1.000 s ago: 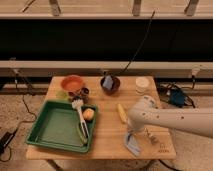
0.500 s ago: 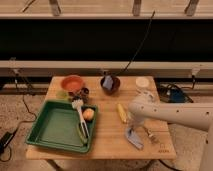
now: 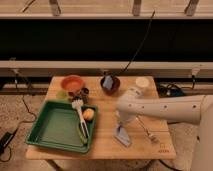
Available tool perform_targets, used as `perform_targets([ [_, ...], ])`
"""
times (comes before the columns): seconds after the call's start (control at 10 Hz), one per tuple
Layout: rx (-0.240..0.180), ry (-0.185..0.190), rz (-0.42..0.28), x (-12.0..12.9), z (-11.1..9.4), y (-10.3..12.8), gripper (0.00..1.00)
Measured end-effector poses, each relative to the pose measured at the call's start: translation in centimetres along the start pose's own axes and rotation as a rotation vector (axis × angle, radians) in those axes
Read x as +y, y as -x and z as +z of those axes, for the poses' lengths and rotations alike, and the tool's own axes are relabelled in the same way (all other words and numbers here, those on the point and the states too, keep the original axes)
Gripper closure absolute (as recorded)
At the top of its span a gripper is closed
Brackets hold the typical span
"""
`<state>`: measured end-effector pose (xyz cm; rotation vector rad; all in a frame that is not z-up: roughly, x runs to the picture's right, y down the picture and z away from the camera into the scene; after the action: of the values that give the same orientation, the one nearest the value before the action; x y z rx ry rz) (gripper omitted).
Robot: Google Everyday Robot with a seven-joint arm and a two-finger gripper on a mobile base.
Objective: Wipe table surface with towel
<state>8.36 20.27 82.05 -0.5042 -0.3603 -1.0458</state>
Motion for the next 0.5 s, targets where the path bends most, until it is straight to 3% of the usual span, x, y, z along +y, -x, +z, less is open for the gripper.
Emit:
perform_targets([
  [0.3, 0.004, -0.030, -0.082, -1.6, -1.0, 2.5, 1.00],
  [0.5, 0.004, -0.045, -0.120, -1.4, -1.5, 4.2, 1.00],
])
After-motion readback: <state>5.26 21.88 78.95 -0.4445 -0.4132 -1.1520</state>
